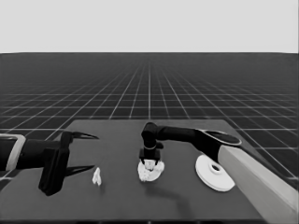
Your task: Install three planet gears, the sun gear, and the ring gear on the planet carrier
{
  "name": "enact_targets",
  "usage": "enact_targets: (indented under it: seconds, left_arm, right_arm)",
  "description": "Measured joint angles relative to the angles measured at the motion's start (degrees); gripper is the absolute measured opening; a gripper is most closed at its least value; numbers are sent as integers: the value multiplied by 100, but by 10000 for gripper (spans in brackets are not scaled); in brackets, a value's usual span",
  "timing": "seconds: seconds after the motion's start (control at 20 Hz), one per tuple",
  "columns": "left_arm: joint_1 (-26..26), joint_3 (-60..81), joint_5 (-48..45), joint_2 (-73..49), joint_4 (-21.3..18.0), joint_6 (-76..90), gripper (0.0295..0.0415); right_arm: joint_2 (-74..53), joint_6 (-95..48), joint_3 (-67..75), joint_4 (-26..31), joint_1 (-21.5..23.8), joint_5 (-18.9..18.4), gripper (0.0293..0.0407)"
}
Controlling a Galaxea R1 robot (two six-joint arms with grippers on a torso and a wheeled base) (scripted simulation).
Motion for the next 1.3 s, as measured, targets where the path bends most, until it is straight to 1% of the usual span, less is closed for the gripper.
enact_targets:
  seconds: [1.3]
  left_arm:
    - [0,0,0,0,0,0,385]
  right_arm:
    - [0,1559,0,0,-1,0,312]
